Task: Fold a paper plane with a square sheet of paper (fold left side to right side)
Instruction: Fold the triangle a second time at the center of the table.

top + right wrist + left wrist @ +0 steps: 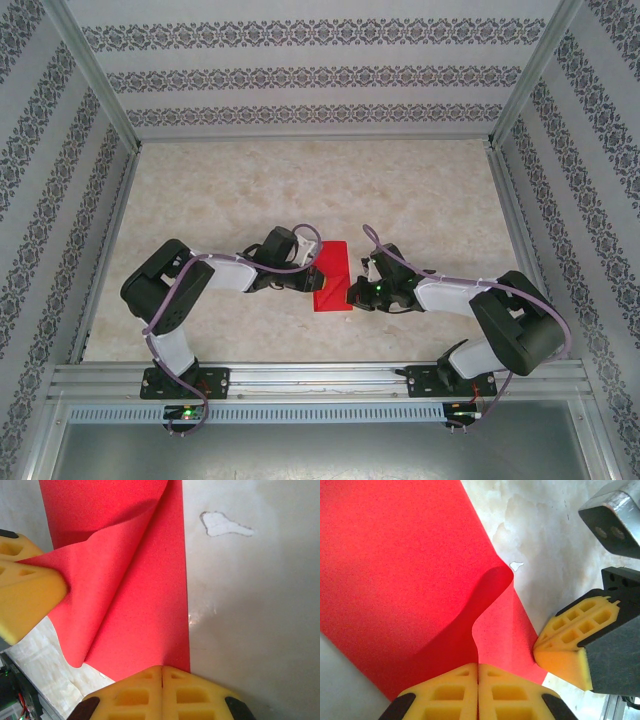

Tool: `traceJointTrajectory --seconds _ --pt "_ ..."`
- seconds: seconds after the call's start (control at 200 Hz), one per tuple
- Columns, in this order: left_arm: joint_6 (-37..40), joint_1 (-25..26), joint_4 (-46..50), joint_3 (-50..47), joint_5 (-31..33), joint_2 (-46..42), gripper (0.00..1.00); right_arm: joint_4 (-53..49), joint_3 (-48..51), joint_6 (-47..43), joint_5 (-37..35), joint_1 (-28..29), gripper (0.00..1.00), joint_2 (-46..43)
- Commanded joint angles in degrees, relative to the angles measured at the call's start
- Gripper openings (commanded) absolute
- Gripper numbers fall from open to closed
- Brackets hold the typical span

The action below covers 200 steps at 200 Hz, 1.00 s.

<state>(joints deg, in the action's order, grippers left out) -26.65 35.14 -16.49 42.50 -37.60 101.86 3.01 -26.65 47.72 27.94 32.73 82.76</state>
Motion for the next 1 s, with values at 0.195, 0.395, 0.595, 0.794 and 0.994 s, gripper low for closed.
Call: traceJointTrajectory --seconds 0.195,0.395,0.595,0.794,0.994 --pt "0.28 -1.36 -5.30 -0.78 -1.77 1.30 0.07 -2.84 -0.15 -1.25 -0.35 -0.49 0.00 0.47" --pt "0.16 -1.82 -6.35 -0.93 -1.67 1.98 0.06 -2.83 -0.17 -1.27 -0.13 -0.57 0.00 0.93" --pt "0.10 -2.17 -6.97 -1.22 -1.34 2.10 0.07 -2.83 -0.16 -1.36 -0.17 -0.58 0.00 1.16" --pt "-0.06 -2.40 -7.50 -1.31 -1.33 2.42 0.07 -2.83 -0.23 -1.34 -0.08 -0.71 0.00 1.44" --pt "-0.09 -2.60 -7.69 -1.19 -1.24 3.16 0.07 -2.83 -0.35 -1.34 0.09 -0.65 0.00 1.58"
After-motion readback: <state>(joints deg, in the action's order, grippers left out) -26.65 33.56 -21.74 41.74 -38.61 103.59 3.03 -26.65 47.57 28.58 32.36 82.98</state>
